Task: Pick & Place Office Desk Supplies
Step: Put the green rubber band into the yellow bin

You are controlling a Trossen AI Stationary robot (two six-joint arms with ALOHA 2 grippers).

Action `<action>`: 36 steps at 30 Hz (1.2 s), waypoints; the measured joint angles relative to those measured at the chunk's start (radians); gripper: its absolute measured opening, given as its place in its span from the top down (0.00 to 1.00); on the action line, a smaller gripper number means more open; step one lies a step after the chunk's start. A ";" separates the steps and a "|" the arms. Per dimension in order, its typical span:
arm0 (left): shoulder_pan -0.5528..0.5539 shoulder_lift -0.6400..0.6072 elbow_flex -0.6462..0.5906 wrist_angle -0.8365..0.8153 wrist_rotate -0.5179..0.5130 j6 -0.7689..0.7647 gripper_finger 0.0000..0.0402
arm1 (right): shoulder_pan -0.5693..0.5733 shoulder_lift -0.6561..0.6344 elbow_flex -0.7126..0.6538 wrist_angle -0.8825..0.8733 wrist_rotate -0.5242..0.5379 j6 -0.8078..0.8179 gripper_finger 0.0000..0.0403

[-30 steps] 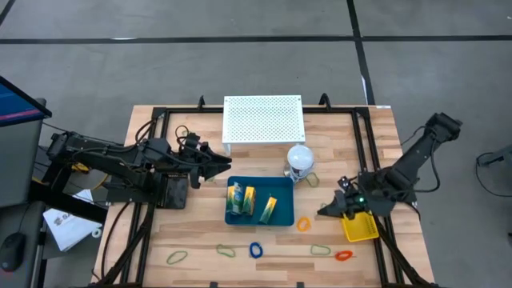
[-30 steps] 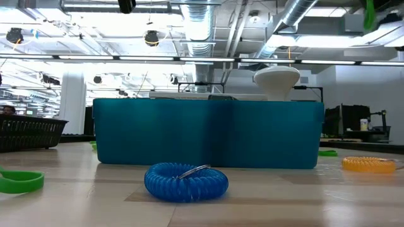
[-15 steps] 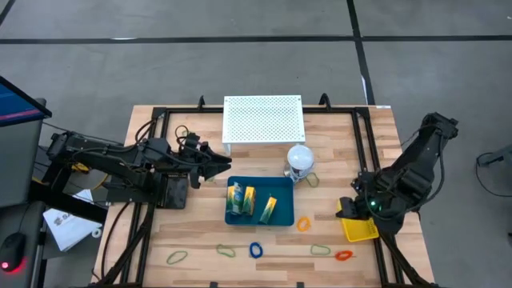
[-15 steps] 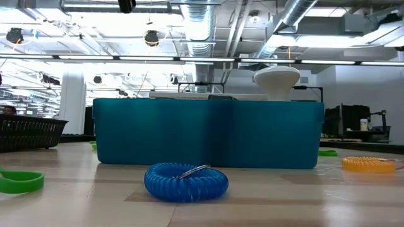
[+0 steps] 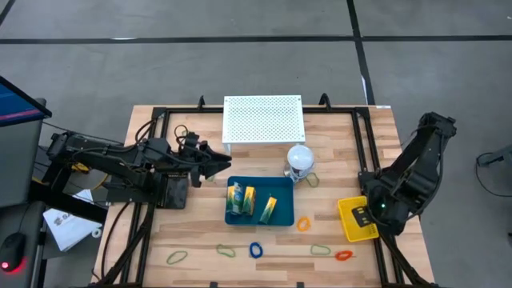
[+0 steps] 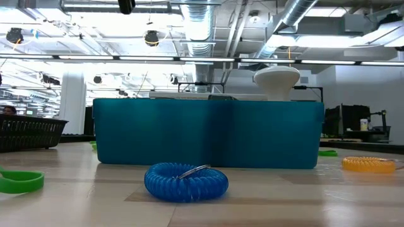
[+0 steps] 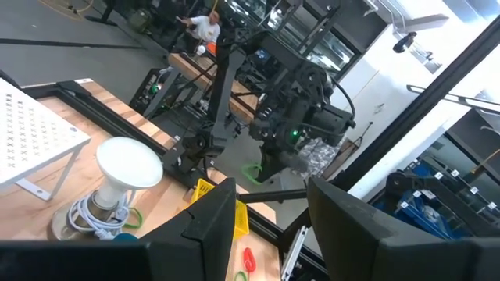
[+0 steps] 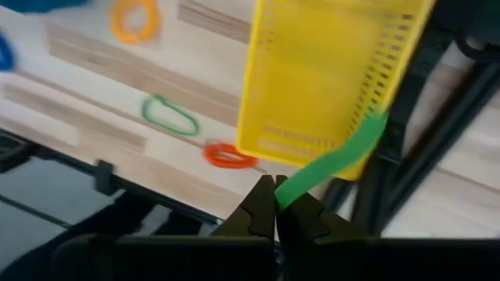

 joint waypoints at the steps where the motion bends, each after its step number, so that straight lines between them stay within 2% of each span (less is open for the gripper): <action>1: 0.000 0.000 0.000 0.000 -0.006 0.000 0.61 | 0.000 0.001 -0.004 -0.002 -0.012 -0.001 1.00; 11: 0.000 0.000 0.000 0.007 -0.029 -0.001 0.61 | -0.009 0.004 -0.118 0.057 -0.046 0.000 1.00; 23: 0.000 0.000 0.000 0.008 -0.039 -0.003 0.61 | -0.096 0.003 -0.302 0.256 -0.052 0.002 1.00; 36: 0.000 0.000 0.000 0.008 -0.043 -0.001 0.61 | -0.157 0.002 -0.381 0.297 -0.052 0.003 1.00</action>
